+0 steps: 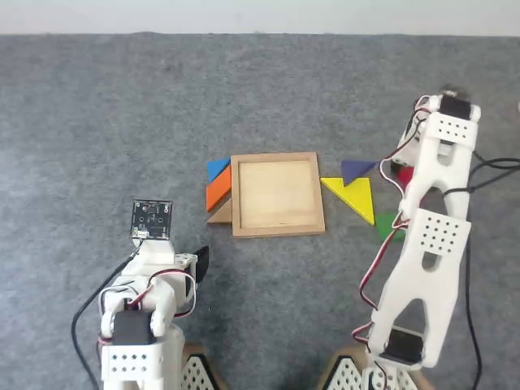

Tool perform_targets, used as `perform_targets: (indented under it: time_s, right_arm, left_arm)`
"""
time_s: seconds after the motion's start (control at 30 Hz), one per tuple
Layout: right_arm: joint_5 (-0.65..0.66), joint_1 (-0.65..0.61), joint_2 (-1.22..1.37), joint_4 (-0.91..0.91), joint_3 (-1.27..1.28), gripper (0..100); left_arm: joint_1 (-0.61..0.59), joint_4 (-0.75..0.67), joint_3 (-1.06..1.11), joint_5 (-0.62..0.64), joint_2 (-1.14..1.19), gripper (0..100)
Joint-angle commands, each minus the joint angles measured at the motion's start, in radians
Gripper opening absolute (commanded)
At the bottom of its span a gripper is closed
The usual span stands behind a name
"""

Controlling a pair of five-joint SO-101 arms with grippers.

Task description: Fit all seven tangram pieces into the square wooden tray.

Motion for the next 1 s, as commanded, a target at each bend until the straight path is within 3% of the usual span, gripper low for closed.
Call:
perform_targets:
  time_s: [0.0, 0.17, 0.4, 0.67, 0.77, 0.9, 0.97]
  right_arm:
    - [0.216, 0.070, -0.071, 0.062, -0.012, 9.5]
    - [0.334, 0.116, -0.194, 0.061, -0.011, 7.3]
    - [0.480, 0.081, -0.354, 0.062, 0.133, 7.2]
    - [0.488, -0.166, -0.565, 0.061, 0.339, 7.2]
    - [0.430, -0.269, -0.618, 0.059, 0.359, 7.2]
    - [0.448, -0.308, -0.642, 0.059, 0.364, 7.6]
    - [0.549, -0.292, -0.625, 0.059, 0.384, 7.8]
  left_arm:
    - [0.000, 0.006, -0.007, -0.008, -0.011, 24]
    - [0.000, 0.006, -0.007, -0.008, -0.011, 24]
    - [0.000, 0.006, -0.007, -0.008, -0.011, 24]
    - [0.000, 0.006, -0.007, -0.008, -0.011, 24]
    - [0.000, 0.006, -0.007, -0.008, -0.011, 24]
    - [0.000, 0.006, -0.007, -0.008, -0.011, 24]
    - [0.000, 0.006, -0.007, -0.008, -0.011, 24]
